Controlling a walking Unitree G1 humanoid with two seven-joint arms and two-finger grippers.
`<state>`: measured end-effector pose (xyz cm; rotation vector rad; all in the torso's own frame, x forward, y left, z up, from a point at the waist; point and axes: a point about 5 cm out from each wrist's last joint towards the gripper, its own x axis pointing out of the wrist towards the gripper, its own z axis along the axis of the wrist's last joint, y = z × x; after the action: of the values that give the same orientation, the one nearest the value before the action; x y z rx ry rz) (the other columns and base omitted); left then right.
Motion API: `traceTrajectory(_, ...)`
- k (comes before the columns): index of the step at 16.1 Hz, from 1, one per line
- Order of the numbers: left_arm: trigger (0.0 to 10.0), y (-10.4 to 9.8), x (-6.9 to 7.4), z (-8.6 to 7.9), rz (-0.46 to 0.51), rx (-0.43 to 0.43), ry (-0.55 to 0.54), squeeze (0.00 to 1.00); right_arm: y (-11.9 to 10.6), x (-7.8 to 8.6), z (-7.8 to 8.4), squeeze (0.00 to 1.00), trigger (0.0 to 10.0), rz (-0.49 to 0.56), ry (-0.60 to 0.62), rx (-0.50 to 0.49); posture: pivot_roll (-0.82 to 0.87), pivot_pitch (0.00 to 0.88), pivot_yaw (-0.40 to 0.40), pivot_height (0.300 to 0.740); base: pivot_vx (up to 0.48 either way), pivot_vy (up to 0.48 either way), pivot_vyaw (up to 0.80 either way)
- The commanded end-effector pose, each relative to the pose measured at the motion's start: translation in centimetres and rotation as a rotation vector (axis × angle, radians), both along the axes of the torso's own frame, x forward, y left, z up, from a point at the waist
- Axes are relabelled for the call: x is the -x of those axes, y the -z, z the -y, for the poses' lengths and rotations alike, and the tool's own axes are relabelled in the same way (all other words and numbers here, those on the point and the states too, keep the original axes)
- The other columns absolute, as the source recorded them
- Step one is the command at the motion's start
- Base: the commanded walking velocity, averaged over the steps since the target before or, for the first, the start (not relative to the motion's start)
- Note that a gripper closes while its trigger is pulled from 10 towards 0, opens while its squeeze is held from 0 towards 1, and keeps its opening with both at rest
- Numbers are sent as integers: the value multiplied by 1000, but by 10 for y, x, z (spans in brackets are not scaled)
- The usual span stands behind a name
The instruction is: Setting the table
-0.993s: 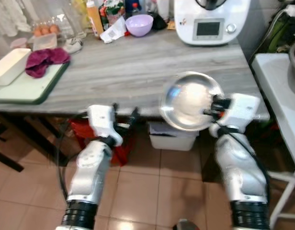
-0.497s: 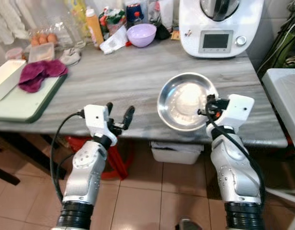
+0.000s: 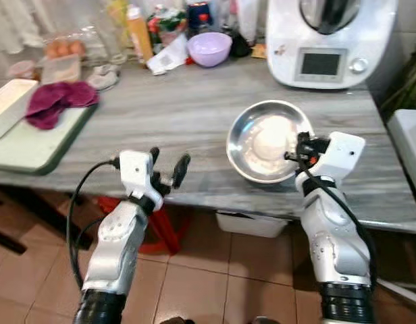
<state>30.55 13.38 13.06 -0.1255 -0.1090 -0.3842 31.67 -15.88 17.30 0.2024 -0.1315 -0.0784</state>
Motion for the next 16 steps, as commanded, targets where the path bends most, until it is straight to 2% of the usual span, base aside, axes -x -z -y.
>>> traceTrajectory(1,10000,-2,4,-6,30,-49,19,0,0,-3,-1,0,10000,-8,-6,-22,-132,132,84,740,0,0,0)
traceTrajectory(4,10000,7,14,-13,24,-146,65,0,4,-9,5,0,10000,-41,15,-40,-128,134,86,740,0,0,0)
traceTrajectory(7,10000,10,18,-13,41,-196,81,0,9,-18,3,0,10000,-82,40,-18,-119,119,90,740,0,0,0)
traceTrajectory(12,10000,8,19,-9,55,-191,96,0,7,-41,-15,0,10000,-101,-7,-31,-96,102,89,740,0,0,0)
traceTrajectory(16,10000,11,23,-14,47,-222,127,0,6,-53,-36,0,10000,-127,-129,-169,-96,104,94,740,0,0,0)
